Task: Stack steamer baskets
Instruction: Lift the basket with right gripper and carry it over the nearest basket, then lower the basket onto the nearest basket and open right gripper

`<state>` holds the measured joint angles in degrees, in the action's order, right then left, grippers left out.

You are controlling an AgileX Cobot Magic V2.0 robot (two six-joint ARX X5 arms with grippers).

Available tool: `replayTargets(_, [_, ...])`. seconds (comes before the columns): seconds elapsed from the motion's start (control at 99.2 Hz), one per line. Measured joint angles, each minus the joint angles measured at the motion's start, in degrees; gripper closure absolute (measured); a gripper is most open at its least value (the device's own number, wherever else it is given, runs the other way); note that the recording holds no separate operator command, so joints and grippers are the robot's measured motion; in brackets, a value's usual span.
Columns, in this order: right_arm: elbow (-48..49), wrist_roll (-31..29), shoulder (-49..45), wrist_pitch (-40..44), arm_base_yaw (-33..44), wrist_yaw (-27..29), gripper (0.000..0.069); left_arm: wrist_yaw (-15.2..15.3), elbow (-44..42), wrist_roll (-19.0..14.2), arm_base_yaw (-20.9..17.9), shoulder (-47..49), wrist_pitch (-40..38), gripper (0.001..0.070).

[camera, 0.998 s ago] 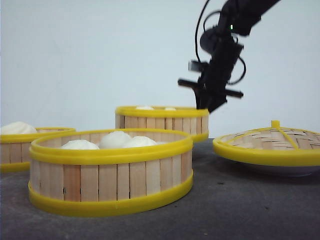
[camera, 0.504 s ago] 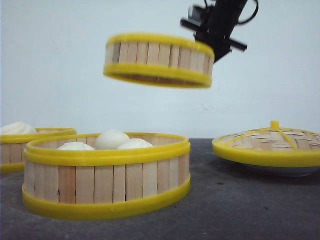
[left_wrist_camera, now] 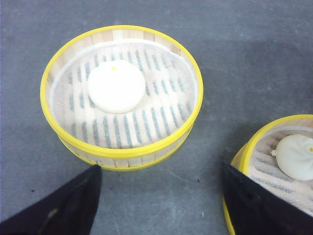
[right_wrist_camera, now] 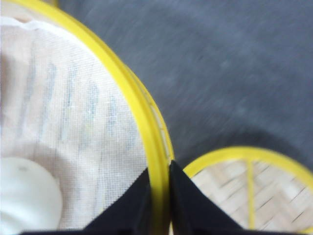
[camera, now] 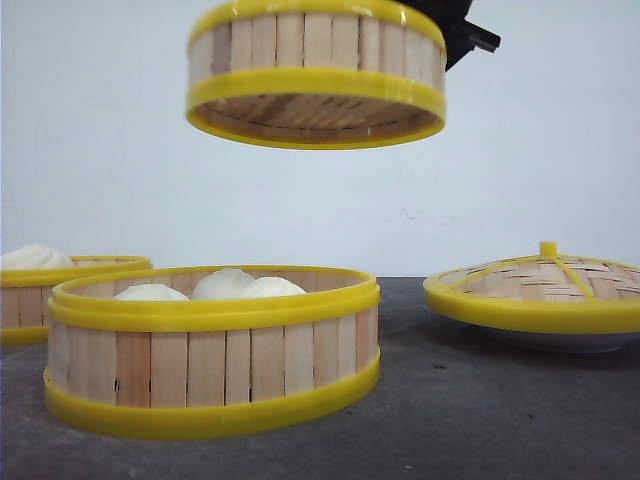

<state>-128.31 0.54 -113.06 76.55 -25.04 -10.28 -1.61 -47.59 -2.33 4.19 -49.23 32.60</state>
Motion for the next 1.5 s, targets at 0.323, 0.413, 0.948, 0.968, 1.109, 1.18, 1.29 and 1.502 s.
replayTargets(0.323, [34.93,0.13,22.67,-19.98,-5.25,-2.78,0.0665,0.04,0.00,0.00,-0.04,0.00,-0.02,0.0239])
replayTargets(0.413, [39.15,0.13,24.28,-20.68,-5.57,-2.56,0.0665,0.04,0.00,0.00,-0.04,0.00,0.00,0.0239])
replayTargets(0.948, [39.71,0.20,20.74,-31.67,-10.12,-1.64,0.0665,0.13,0.00,0.00,-0.04,-0.11,0.13,0.0239])
replayTargets(0.968, [39.71,0.20,20.44,-31.87,-10.32,-1.42,0.0665,0.13,0.00,0.00,-0.04,-0.11,0.13,0.0239])
replayTargets(1.109, [39.71,0.31,17.66,-32.50,-11.19,1.29,0.0665,0.13,0.00,-0.02,-0.04,-0.11,0.13,0.0239])
replayTargets(1.18, [39.71,0.42,16.04,-32.92,-11.32,1.60,0.0665,0.13,0.00,-0.02,-0.04,-0.11,0.15,0.0239])
replayTargets(1.29, [39.71,0.55,13.79,-34.01,-11.34,1.97,0.0665,0.13,0.00,-0.02,-0.04,-0.11,0.17,0.0239])
replayTargets(1.502, [39.71,0.57,10.88,-36.68,-11.34,2.12,0.0665,0.13,0.00,-0.02,-0.04,-0.11,0.22,0.0239])
